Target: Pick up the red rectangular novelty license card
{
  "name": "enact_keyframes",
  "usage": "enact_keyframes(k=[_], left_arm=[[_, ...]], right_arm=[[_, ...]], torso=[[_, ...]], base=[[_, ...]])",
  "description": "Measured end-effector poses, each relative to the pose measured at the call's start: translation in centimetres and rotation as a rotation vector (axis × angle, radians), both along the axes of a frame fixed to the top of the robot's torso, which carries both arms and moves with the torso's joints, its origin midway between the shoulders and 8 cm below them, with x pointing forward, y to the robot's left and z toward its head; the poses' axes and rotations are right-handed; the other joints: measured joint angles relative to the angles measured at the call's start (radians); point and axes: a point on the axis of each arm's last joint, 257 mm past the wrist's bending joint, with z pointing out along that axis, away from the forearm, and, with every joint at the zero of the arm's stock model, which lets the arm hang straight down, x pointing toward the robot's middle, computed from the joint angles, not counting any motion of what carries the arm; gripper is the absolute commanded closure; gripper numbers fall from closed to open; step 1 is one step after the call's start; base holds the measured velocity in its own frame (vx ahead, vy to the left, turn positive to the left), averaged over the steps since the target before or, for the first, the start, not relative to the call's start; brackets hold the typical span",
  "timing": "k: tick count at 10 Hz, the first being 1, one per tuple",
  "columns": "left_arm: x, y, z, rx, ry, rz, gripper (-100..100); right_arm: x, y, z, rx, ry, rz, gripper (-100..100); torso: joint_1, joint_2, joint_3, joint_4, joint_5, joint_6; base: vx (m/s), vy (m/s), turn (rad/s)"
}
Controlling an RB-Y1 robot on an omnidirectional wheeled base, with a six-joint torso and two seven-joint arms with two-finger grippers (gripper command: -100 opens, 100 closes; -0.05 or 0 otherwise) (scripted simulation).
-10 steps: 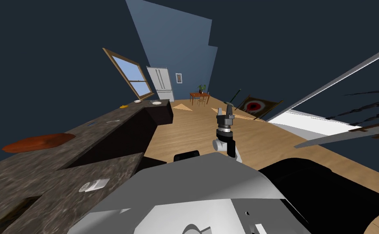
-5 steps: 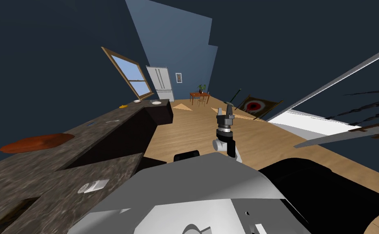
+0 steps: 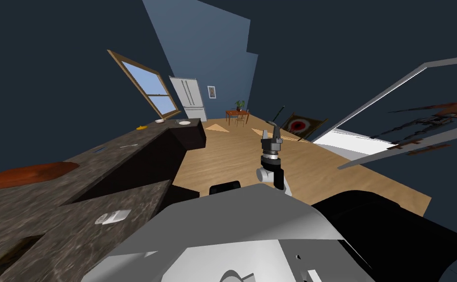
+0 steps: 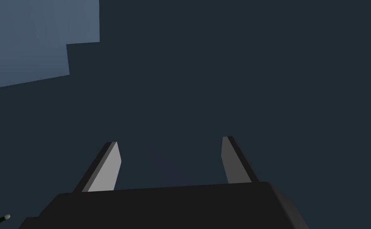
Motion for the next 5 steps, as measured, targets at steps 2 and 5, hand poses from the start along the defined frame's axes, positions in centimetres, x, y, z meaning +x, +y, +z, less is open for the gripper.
enact_keyframes(k=[2,5], left_arm=[[1.1,0.5,0.5,-0.001,0.001,0.017,100],[2.5,0.9,0.9,-0.002,0.001,0.035,0]], right_arm=[[0.0,0.0,0.0,0.0,0.0,0.0,0],[0.0,0.0,0.0,0.0,0.0,0.0,0]], torso=[[0.001,-0.001,0.0,0.0,0.0,0.001],[0.001,-0.004,-0.002,-0.001,0.0,-0.001]], base=[[-0.122,-0.031,-0.089],[-0.055,-0.028,-0.034]])
